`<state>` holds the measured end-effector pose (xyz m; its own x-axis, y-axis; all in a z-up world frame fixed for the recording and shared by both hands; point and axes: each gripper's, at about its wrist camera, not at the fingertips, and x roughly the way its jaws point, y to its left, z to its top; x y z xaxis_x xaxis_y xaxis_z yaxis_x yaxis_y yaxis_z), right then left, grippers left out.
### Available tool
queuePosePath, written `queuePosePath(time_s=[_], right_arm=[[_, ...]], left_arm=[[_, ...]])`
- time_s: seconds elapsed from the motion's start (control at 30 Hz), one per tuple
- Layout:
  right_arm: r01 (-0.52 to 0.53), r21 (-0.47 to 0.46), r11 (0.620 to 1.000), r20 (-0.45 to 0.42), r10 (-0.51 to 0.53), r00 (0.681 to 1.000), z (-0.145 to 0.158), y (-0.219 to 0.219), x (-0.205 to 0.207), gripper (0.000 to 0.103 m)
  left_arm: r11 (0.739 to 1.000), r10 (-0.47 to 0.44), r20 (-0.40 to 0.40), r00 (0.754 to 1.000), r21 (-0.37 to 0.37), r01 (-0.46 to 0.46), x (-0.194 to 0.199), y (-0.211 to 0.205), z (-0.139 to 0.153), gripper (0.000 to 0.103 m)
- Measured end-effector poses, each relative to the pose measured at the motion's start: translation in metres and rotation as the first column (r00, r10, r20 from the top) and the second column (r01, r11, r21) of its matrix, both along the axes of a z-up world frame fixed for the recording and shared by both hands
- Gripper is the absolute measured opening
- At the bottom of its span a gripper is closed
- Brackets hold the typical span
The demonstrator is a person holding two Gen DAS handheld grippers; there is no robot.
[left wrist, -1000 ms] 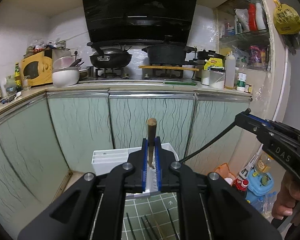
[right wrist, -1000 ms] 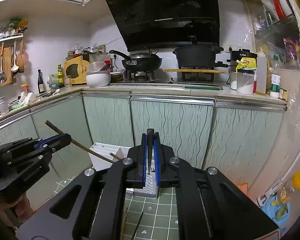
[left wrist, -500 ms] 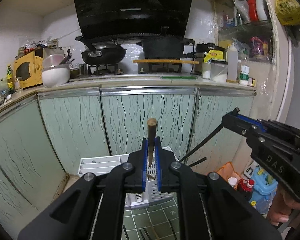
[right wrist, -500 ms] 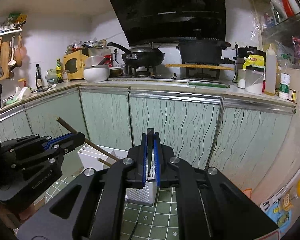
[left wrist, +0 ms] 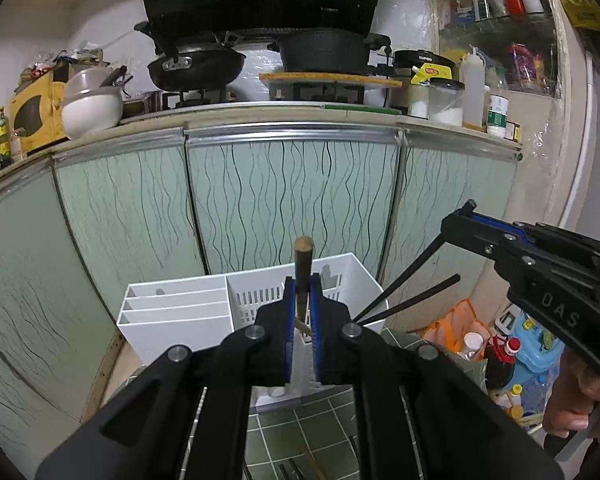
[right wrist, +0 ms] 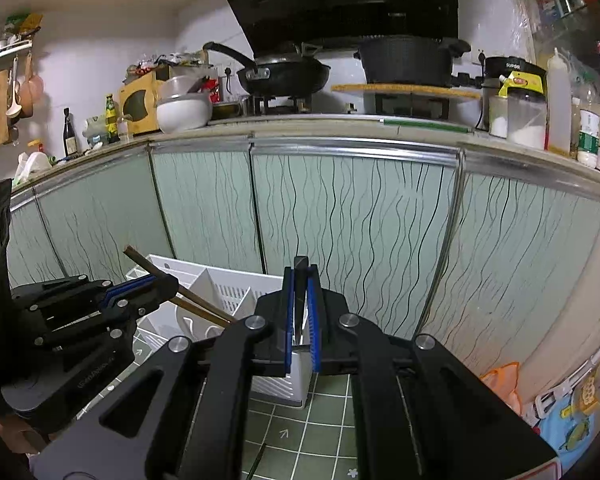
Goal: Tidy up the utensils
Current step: 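Carry both chopsticks upright to the white holder and lower them in, then open both tools to release the chopsticks into the holder, then move both tools back over the remaining chopsticks on the cloth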
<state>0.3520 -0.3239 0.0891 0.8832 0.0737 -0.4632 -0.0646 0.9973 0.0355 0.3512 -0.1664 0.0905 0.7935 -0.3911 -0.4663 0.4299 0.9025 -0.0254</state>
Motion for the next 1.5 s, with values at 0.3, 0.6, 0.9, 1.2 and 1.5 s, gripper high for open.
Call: queuePosePath(time_s=[0.3,0.6,0.9,1.2,1.5], right_arm=[[0.042,0.089,0.995,0.03,-0.044,0.999,0.015,-0.028,-0.018,0.09],[0.047,0.062,0.997,0.038,-0.05,0.998,0.028,-0.024,-0.059,0.096],[0.038,0.02,0.999,0.041,-0.039,0.998,0.027,-0.008,-0.106,0.096],[0.031,0.002,1.0,0.036,-0.031,0.999,0.012,0.008,-0.15,0.096],[0.027,-0.005,1.0,0.022,-0.027,0.999,-0.013,0.022,-0.181,0.096]], left_arm=[[0.997,0.073,0.089,0.993,0.023,-0.075,-0.018,0.022,0.011,0.096],[0.994,0.108,0.081,0.991,0.016,-0.109,-0.05,0.051,0.023,0.098],[0.993,0.119,0.072,0.99,-0.006,-0.119,-0.094,0.082,0.023,0.098],[0.991,0.13,0.068,0.989,-0.003,-0.13,-0.135,0.107,0.013,0.098],[0.989,0.148,0.062,0.987,-0.001,-0.148,-0.168,0.125,-0.008,0.098]])
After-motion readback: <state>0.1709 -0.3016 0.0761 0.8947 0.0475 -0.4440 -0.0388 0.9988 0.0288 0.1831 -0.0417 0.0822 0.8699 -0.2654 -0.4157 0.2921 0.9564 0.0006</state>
